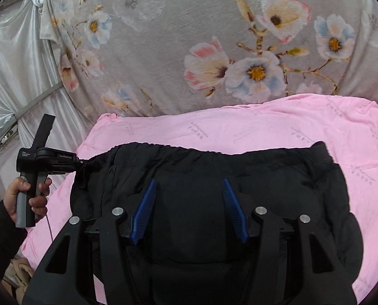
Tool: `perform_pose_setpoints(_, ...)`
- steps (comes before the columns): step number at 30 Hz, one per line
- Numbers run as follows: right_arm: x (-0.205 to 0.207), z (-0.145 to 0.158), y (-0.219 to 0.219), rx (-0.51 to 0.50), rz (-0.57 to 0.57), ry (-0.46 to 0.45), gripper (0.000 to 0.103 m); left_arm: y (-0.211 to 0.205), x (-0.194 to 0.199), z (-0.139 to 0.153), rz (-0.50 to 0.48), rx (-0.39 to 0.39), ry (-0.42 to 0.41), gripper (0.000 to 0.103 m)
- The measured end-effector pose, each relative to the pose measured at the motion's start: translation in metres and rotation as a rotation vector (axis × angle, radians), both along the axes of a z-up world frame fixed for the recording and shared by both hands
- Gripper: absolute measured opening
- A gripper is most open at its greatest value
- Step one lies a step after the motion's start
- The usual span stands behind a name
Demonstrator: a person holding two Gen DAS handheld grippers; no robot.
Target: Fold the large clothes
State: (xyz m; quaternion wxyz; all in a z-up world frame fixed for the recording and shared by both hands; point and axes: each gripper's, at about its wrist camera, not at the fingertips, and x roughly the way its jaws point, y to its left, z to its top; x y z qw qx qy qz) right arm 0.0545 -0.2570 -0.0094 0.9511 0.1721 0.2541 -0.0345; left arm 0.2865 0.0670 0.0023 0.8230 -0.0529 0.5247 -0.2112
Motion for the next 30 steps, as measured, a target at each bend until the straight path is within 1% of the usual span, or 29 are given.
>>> perform_pose_setpoints(2, 0.002, -0.001, 0.001, 0.01, 0.004, 0.005, 0.054, 0.004, 0.0, 0.0, -0.02, -0.019, 0.025, 0.022)
perform_pose_setpoints(5, 0.005, -0.003, 0.004, 0.002, 0.017, 0.01, 0.054, 0.014, -0.001, 0.006, -0.005, -0.07, 0.035, 0.023)
perform_pose_setpoints(7, 0.007, -0.004, 0.004, 0.004, 0.014, 0.014, 0.054, 0.023, 0.0, 0.012, 0.016, -0.154, 0.047, 0.024)
perform_pose_setpoints(10, 0.009, -0.007, 0.002, 0.016, 0.008, 0.019, 0.054, 0.036, 0.008, 0.014, 0.077, -0.278, 0.115, 0.024)
perform_pose_setpoints(11, 0.01, -0.007, 0.001, 0.015, 0.008, 0.02, 0.054, 0.04, 0.007, 0.018, 0.094, -0.307, 0.114, 0.024)
perform_pose_setpoints(13, 0.012, -0.007, 0.0, 0.012, 0.009, 0.019, 0.054, 0.04, 0.002, 0.029, 0.083, -0.33, 0.092, 0.024)
perform_pose_setpoints(14, 0.012, -0.007, 0.0, 0.01, 0.006, 0.019, 0.054, 0.039, -0.002, 0.036, 0.074, -0.326, 0.08, 0.024)
perform_pose_setpoints(17, 0.015, -0.007, -0.002, 0.014, 0.007, 0.021, 0.054, 0.04, -0.006, 0.05, 0.064, -0.334, 0.079, 0.024)
perform_pose_setpoints(18, 0.015, -0.007, -0.003, 0.012, 0.007, 0.021, 0.054, 0.042, -0.006, 0.054, 0.065, -0.349, 0.08, 0.024)
perform_pose_setpoints(20, 0.015, -0.008, -0.004, 0.014, 0.004, 0.021, 0.054, 0.052, -0.007, 0.064, 0.074, -0.404, 0.07, 0.022)
perform_pose_setpoints(21, 0.015, -0.008, -0.004, 0.018, 0.006, 0.022, 0.054, 0.059, -0.008, 0.075, 0.079, -0.447, 0.037, 0.025)
perform_pose_setpoints(22, 0.016, -0.008, -0.004, 0.021, 0.011, 0.022, 0.054, 0.063, -0.009, 0.086, 0.078, -0.467, 0.008, 0.026)
perform_pose_setpoints(23, 0.017, -0.007, -0.004, 0.018, 0.013, 0.023, 0.054, 0.065, -0.01, 0.099, 0.081, -0.454, -0.023, 0.033)
perform_pose_setpoints(24, 0.018, -0.007, -0.003, 0.015, 0.015, 0.023, 0.054, 0.067, -0.013, 0.113, 0.084, -0.422, -0.072, 0.044)
perform_pose_setpoints(25, 0.018, -0.007, -0.002, 0.014, 0.017, 0.022, 0.054, 0.066, -0.016, 0.124, 0.085, -0.393, -0.113, 0.049)
perform_pose_setpoints(26, 0.018, -0.006, -0.001, 0.013, 0.014, 0.019, 0.054, 0.064, -0.02, 0.136, 0.074, -0.371, -0.154, 0.062)
perform_pose_setpoints(27, 0.018, -0.004, 0.0, 0.014, 0.01, 0.014, 0.054, 0.062, -0.023, 0.142, 0.067, -0.357, -0.173, 0.073)
perform_pose_setpoints(28, 0.017, -0.003, 0.001, 0.018, 0.01, 0.01, 0.054, 0.058, -0.028, 0.147, 0.068, -0.336, -0.194, 0.076)
perform_pose_setpoints(29, 0.016, -0.001, 0.002, 0.024, 0.013, 0.002, 0.054, 0.053, -0.035, 0.152, 0.06, -0.311, -0.223, 0.083)
perform_pose_setpoints(30, 0.014, 0.001, 0.004, 0.022, 0.012, -0.005, 0.054, 0.05, -0.04, 0.152, 0.052, -0.296, -0.242, 0.087)
